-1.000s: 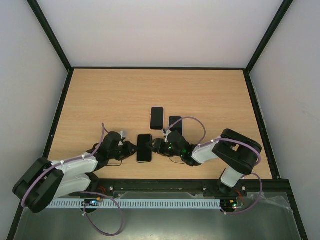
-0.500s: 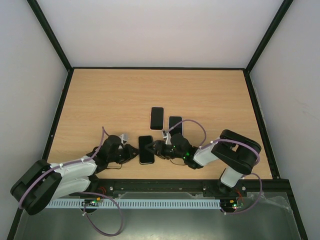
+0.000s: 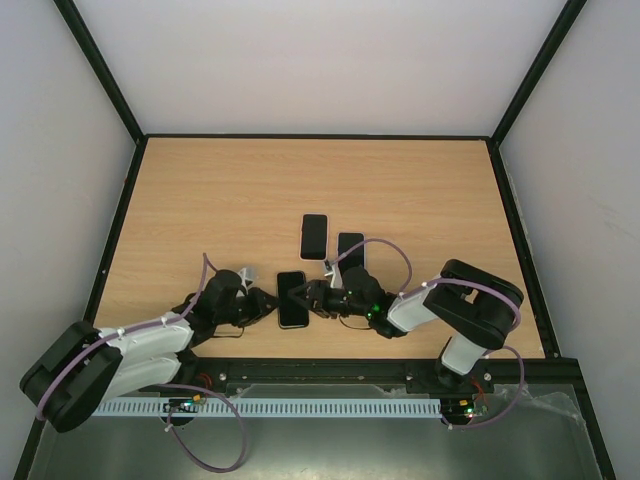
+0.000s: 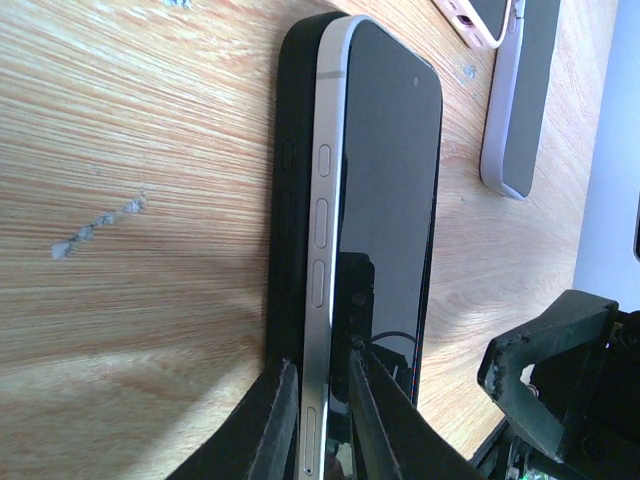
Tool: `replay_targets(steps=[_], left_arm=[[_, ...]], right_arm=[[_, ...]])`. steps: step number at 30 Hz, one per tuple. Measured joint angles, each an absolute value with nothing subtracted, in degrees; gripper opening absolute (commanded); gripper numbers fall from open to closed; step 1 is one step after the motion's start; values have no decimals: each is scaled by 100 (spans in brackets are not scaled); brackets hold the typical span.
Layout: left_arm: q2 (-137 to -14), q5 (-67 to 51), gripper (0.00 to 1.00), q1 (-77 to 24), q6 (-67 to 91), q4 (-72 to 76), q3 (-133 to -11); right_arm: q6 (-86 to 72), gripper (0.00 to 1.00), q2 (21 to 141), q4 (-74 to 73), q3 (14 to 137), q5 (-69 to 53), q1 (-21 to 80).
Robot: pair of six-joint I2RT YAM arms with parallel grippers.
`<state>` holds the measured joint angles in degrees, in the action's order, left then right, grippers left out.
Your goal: Put the phone into the phone case
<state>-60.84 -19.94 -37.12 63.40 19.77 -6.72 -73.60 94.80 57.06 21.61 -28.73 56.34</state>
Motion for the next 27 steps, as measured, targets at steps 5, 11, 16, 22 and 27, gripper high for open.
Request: replay_targets(steps=[5, 11, 16, 22, 27], left_arm=[[-6003, -1986, 25, -3712, 6320, 1850, -672], [-5819, -1865, 28, -3712, 6261, 1728, -674], [-5968, -1704, 21, -3701, 6104, 1599, -766], [-6410, -1778, 10, -3671, 5983, 1872, -867], [-6497, -1820, 8, -3658, 5929, 2016, -873]], right_arm=[[-7238, 50, 9411, 5509, 2161, -2757, 5638], [-6718, 56, 9225, 4418, 2344, -2053, 5638], [-6486, 62, 9303, 3920, 2502, -1699, 5631], [-6471, 63, 9712, 4193, 2749, -1793, 5623], [-6534, 61, 9795, 4386, 2753, -1946, 5564]])
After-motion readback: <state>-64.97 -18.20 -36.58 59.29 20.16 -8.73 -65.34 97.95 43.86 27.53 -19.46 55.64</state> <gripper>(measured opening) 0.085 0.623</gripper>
